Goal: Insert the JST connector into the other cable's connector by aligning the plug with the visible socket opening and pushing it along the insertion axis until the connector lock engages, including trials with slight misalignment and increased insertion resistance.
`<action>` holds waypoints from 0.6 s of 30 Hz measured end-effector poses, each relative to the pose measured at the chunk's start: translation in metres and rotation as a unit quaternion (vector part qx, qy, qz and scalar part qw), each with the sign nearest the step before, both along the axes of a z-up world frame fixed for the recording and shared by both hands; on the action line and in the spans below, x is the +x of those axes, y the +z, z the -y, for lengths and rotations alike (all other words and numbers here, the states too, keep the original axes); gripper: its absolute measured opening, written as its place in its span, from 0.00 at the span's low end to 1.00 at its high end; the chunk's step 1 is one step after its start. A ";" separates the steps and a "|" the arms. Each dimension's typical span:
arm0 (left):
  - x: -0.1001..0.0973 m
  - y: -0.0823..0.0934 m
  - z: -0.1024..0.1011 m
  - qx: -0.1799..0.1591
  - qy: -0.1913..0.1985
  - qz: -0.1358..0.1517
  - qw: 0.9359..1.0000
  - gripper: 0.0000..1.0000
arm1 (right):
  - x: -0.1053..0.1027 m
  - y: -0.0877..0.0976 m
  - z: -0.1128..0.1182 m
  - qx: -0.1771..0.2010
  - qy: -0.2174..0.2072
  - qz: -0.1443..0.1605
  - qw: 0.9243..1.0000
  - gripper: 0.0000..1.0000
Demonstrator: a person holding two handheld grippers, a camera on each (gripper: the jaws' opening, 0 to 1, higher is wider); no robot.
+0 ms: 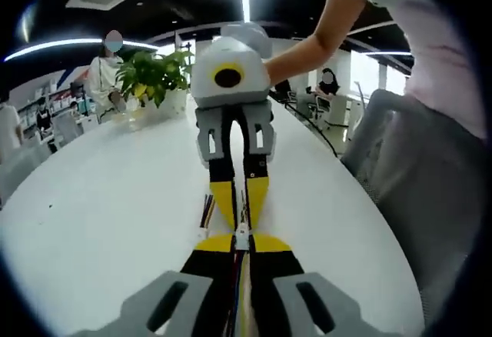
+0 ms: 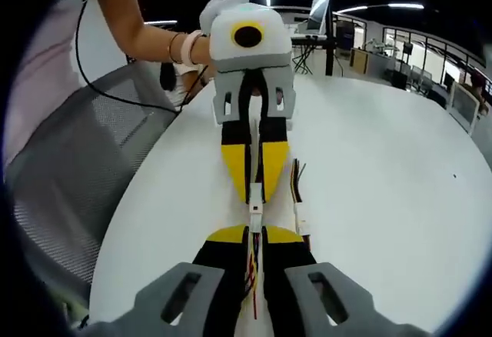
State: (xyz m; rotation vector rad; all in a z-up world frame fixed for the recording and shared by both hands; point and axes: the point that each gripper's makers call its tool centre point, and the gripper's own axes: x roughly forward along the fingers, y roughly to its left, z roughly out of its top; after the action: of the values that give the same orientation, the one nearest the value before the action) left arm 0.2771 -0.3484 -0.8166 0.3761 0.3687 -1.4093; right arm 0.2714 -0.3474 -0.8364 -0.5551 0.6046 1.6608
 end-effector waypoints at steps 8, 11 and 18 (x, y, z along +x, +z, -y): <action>0.001 0.003 0.000 -0.009 -0.002 0.004 1.000 0.00 | 0.002 0.006 0.000 0.015 -0.014 -0.024 1.000 0.03; 0.002 0.004 0.001 -0.012 -0.001 0.004 1.000 0.00 | 0.002 0.007 0.001 0.018 -0.016 -0.025 0.999 0.03; 0.004 0.009 0.000 -0.028 0.001 -0.002 1.000 0.00 | 0.003 0.016 0.003 0.051 -0.041 -0.063 0.996 0.03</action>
State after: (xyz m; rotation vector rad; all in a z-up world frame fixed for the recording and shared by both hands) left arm 0.2809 -0.3484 -0.8076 0.3277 0.3315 -1.4159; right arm 0.2747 -0.3500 -0.8205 -0.3495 0.6224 1.6471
